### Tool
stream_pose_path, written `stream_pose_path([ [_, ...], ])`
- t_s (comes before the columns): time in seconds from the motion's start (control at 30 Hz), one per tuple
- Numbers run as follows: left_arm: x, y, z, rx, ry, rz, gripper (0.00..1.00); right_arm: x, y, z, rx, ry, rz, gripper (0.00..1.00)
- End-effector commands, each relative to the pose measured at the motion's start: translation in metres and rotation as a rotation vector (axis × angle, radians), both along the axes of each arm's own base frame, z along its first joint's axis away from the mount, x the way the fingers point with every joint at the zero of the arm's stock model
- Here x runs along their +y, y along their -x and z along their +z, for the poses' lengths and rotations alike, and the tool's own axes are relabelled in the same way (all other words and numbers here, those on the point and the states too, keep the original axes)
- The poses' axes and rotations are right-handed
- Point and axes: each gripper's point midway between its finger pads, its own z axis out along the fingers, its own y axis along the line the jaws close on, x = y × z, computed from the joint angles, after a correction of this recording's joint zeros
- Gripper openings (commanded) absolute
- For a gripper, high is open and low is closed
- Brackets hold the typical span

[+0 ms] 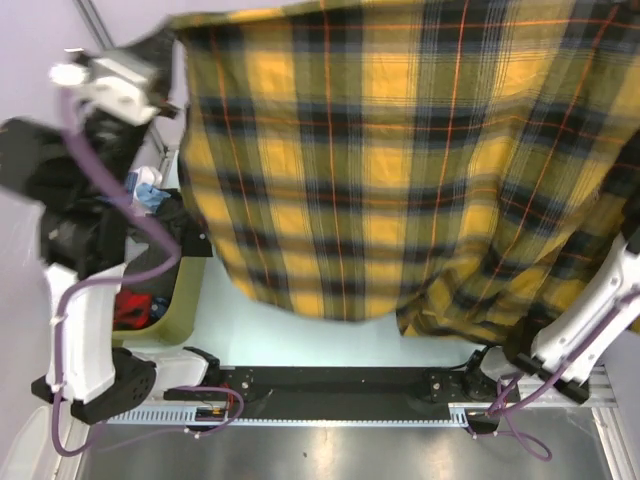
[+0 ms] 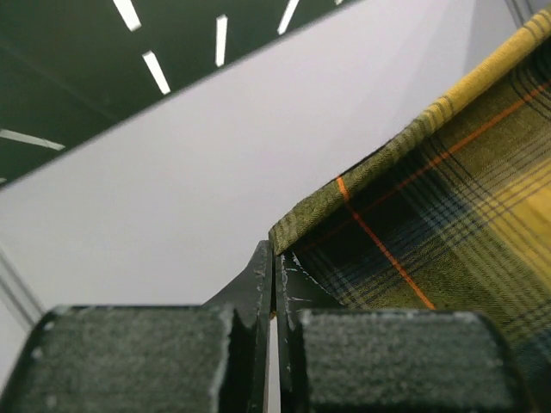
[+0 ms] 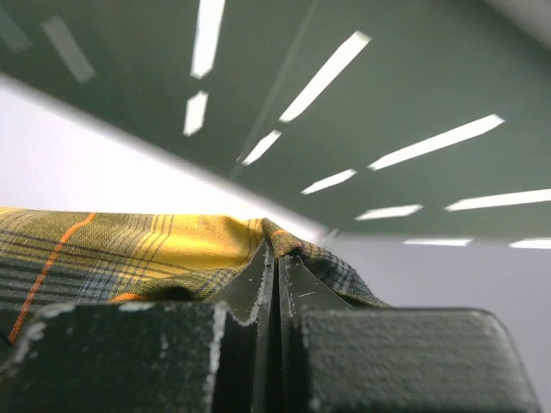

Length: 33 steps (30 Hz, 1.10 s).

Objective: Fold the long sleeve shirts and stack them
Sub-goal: Flatten the shirt out, then fold the shirt

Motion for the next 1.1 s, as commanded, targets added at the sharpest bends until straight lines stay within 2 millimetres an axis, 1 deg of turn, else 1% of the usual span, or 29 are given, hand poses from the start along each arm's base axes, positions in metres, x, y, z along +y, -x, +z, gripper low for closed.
stream_pose_path([
  [0.0,-0.038,-0.110,-0.125,0.326,-0.150,0.048,0.00,-0.040,-0.172,-0.124,0.515,-0.001,0.177,0.00],
  [0.03,-0.043,-0.122,-0.145,0.364,-0.175,0.046,0.00,-0.036,-0.191,-0.159,0.626,0.025,0.172,0.00],
  [0.07,-0.051,-0.142,-0.183,0.444,-0.213,0.048,0.00,-0.010,-0.208,-0.185,0.693,0.065,0.232,0.00],
  [0.1,-0.054,-0.153,-0.202,0.484,-0.223,0.050,0.00,-0.008,-0.239,-0.252,0.845,0.046,0.270,0.00],
  [0.17,-0.062,-0.185,-0.265,0.599,-0.284,0.055,0.00,0.004,-0.255,-0.310,0.939,0.081,0.263,0.00],
  [0.2,-0.063,-0.195,-0.286,0.639,-0.296,0.056,0.00,0.016,-0.264,-0.339,0.985,0.104,0.281,0.00],
  [0.23,-0.066,-0.204,-0.306,0.673,-0.312,0.047,0.00,0.019,-0.276,-0.393,1.074,0.097,0.281,0.00],
  [0.27,-0.067,-0.221,-0.352,0.755,-0.342,0.054,0.00,0.017,-0.285,-0.418,1.112,0.101,0.259,0.00],
  [0.33,-0.070,-0.235,-0.396,0.836,-0.376,0.053,0.00,0.021,-0.298,-0.471,1.205,0.104,0.271,0.00],
  [0.37,-0.071,-0.245,-0.437,0.914,-0.408,0.052,0.00,0.017,-0.309,-0.499,1.255,0.104,0.268,0.00],
  [0.4,-0.073,-0.248,-0.455,0.947,-0.423,0.041,0.01,0.020,-0.315,-0.520,1.299,0.110,0.280,0.11],
  [0.43,-0.071,-0.257,-0.488,1.006,-0.442,0.045,0.05,0.020,-0.320,-0.537,1.335,0.116,0.283,0.21],
  [0.47,-0.069,-0.262,-0.502,1.033,-0.452,0.056,0.12,0.019,-0.327,-0.549,1.361,0.121,0.270,0.34],
  [0.5,-0.061,-0.268,-0.517,1.065,-0.465,0.100,0.33,0.019,-0.335,-0.587,1.455,0.116,0.278,0.59],
  [0.53,-0.055,-0.284,-0.531,1.098,-0.469,0.134,0.37,0.014,-0.344,-0.581,1.458,0.121,0.247,0.66],
  [0.57,-0.049,-0.292,-0.535,1.123,-0.455,0.155,0.39,0.010,-0.352,-0.607,1.527,0.109,0.245,0.70],
  [0.6,-0.040,-0.296,-0.542,1.171,-0.455,0.182,0.41,-0.001,-0.350,-0.616,1.583,0.074,0.227,0.74],
  [0.63,-0.031,-0.313,-0.538,1.170,-0.430,0.211,0.43,-0.010,-0.354,-0.616,1.597,0.048,0.215,0.75],
  [0.67,-0.027,-0.317,-0.537,1.185,-0.410,0.218,0.44,-0.021,-0.361,-0.602,1.576,0.029,0.202,0.75],
  [0.7,-0.025,-0.319,-0.536,1.201,-0.411,0.216,0.43,-0.032,-0.362,-0.616,1.632,-0.019,0.206,0.76],
  [0.73,-0.021,-0.319,-0.536,1.209,-0.409,0.215,0.44,-0.050,-0.361,-0.615,1.648,-0.056,0.195,0.76],
  [0.77,-0.023,-0.317,-0.537,1.214,-0.422,0.205,0.45,-0.063,-0.369,-0.592,1.615,-0.060,0.182,0.75],
  [0.8,-0.024,-0.312,-0.537,1.230,-0.428,0.191,0.46,-0.069,-0.364,-0.619,1.712,-0.103,0.201,0.75],
  [0.9,-0.034,-0.298,-0.537,1.273,-0.419,0.127,0.48,-0.097,-0.354,-0.622,1.799,-0.151,0.204,0.72],
  [0.93,-0.039,-0.295,-0.539,1.284,-0.422,0.110,0.49,-0.109,-0.355,-0.648,1.865,-0.165,0.190,0.71],
  [0.97,-0.042,-0.291,-0.538,1.295,-0.409,0.093,0.50,-0.118,-0.352,-0.656,1.900,-0.176,0.177,0.69],
  [1.0,-0.044,-0.286,-0.537,1.305,-0.407,0.082,0.50,-0.121,-0.341,-0.649,1.942,-0.170,0.181,0.67],
  [1.03,-0.047,-0.284,-0.537,1.311,-0.406,0.073,0.50,-0.126,-0.337,-0.673,2.006,-0.169,0.193,0.66],
  [1.07,-0.050,-0.282,-0.537,1.318,-0.401,0.064,0.51,-0.130,-0.322,-0.680,2.065,-0.194,0.205,0.66],
])
